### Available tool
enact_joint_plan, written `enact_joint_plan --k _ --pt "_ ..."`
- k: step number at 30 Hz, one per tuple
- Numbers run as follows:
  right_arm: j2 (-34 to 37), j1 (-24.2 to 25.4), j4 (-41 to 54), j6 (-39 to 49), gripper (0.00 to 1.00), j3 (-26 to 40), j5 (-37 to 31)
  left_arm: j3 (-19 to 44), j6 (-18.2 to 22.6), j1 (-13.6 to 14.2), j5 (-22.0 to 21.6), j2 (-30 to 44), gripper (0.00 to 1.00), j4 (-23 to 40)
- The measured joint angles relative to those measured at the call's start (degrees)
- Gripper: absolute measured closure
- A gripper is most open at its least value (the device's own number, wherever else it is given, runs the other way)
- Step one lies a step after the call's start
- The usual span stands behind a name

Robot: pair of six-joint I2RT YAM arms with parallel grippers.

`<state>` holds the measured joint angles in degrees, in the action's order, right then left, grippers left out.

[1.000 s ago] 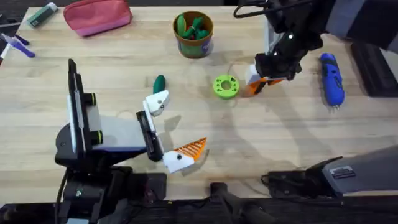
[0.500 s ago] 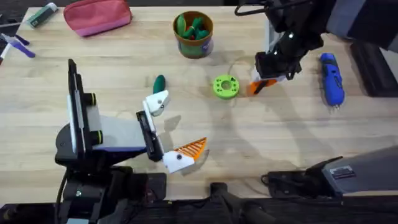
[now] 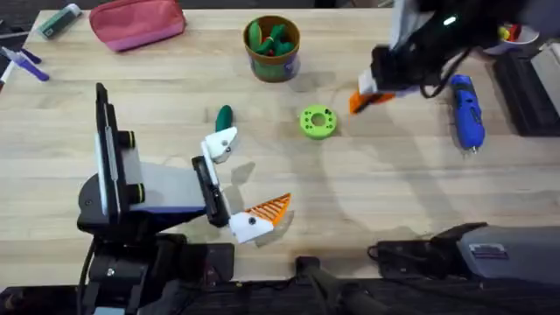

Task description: Pick up the gripper from the table and insert it into the empty holder that is missing its gripper. Then pick up a screw, insert it into the mounting hole, and use the screwdriver to tighten it. Finally, clean up the table by picking up the vegetable and placing it into the bucket.

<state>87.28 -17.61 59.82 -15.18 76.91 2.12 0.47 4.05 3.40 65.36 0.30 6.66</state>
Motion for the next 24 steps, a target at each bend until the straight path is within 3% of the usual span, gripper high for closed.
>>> enact_joint_plan --k 5,14,18,24 --pt "-7.16 0.00 -0.92 -3.87 0.980 0.73 5.47 0.00 0.00 0.00 0.00 0.00 0.015 0.00" --pt "-20.44 0.60 -5.75 -8.05 0.980 -0.48 8.00 0.00 0.00 0.00 0.00 0.00 0.015 0.02" --pt "-29.40 1.48 -13.28 -8.71 0.981 -6.90 11.16 0.00 0.00 0.00 0.00 0.00 0.016 0.01" --pt "-36.69 5.79 -29.59 -11.76 0.981 -23.45 21.48 0.00 0.00 0.00 0.00 0.00 0.015 0.02"
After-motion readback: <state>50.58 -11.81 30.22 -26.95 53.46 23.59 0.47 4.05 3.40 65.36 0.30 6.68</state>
